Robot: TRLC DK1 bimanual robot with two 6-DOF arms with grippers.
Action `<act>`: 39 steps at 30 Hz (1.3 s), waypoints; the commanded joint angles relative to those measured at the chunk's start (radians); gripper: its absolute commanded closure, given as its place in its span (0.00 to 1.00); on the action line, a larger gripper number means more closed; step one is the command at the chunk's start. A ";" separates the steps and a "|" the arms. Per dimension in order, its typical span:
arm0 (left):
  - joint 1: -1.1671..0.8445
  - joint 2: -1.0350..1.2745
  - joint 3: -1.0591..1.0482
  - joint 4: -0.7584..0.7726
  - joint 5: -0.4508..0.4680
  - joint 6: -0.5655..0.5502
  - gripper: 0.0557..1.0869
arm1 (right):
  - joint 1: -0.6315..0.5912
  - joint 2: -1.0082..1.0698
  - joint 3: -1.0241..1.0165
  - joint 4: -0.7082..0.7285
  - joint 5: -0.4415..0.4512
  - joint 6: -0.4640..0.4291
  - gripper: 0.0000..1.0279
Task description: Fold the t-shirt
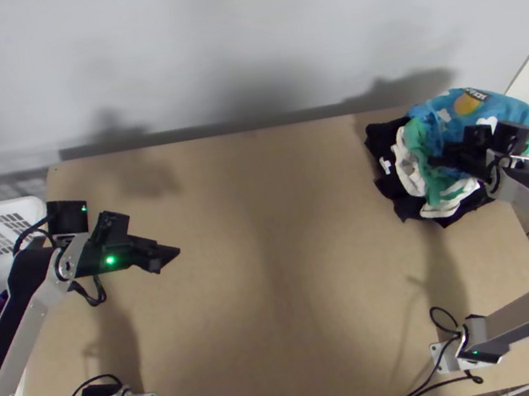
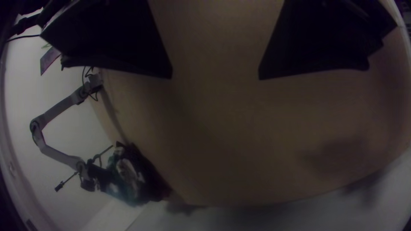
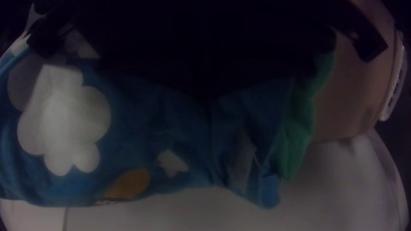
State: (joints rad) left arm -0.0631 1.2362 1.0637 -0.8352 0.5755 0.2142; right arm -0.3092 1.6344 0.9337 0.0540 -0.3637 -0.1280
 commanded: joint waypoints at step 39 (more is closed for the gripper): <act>0.037 -0.066 0.056 -0.051 0.000 0.004 0.05 | -0.010 -0.331 0.172 -0.307 -0.035 0.053 0.04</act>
State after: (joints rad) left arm -0.0349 1.1858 1.1130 -0.8738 0.5755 0.2142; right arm -0.3244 1.3666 1.0580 -0.2222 -0.4007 -0.0975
